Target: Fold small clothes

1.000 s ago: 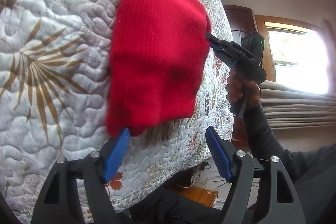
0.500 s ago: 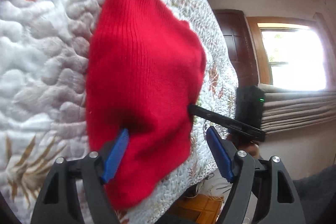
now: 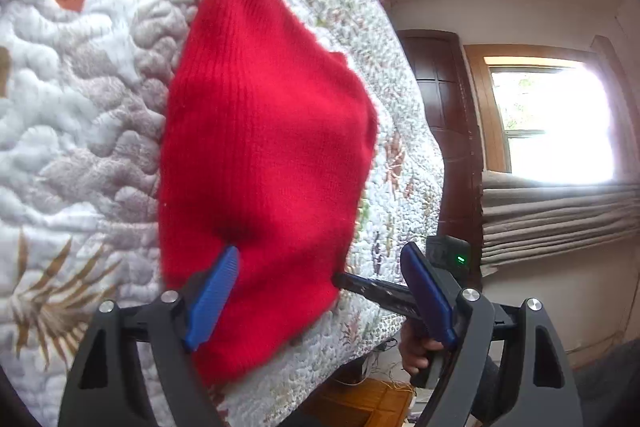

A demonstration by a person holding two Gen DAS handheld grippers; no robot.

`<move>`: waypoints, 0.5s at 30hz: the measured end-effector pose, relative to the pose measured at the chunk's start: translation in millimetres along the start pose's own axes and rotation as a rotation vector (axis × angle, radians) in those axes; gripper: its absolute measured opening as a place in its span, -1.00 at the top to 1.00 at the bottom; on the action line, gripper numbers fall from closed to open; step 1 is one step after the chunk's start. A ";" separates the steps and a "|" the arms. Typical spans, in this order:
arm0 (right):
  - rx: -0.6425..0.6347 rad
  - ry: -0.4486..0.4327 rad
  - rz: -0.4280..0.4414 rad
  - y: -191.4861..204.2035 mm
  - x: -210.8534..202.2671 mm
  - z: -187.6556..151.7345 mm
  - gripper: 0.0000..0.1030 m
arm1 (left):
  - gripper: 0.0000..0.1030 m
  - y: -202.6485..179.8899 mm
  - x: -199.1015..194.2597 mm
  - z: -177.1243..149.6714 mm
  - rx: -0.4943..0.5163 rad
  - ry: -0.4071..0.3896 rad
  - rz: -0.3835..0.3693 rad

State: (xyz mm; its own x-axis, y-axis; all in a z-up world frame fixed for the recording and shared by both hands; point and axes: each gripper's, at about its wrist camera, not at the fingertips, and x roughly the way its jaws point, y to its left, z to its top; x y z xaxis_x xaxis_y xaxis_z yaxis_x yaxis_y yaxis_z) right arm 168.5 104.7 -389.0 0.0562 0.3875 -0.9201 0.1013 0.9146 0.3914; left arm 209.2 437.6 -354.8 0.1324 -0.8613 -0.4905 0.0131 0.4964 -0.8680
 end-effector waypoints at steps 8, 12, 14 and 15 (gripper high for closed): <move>-0.060 -0.135 0.129 29.5 -36.3 29.9 0.59 | -0.60 32.2 26.4 -47.6 -0.078 0.128 0.086; -0.083 -0.053 0.084 30.1 6.8 58.0 0.89 | -0.60 45.3 25.4 -56.8 -0.156 0.080 0.082; -0.051 -0.043 0.094 19.7 7.2 61.4 0.93 | -0.60 35.9 20.3 -60.1 -0.162 0.071 0.093; -0.045 -0.051 0.102 17.5 -3.1 59.2 0.86 | -0.60 28.5 15.0 -64.7 -0.163 0.070 0.110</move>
State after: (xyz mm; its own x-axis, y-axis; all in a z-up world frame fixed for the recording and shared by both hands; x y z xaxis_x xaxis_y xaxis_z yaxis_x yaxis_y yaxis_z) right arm 228.8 112.7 -378.6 0.1142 0.4732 -0.8735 0.0484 0.8756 0.4806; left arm 147.4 431.8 -391.9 0.0547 -0.8110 -0.5825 -0.1589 0.5689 -0.8069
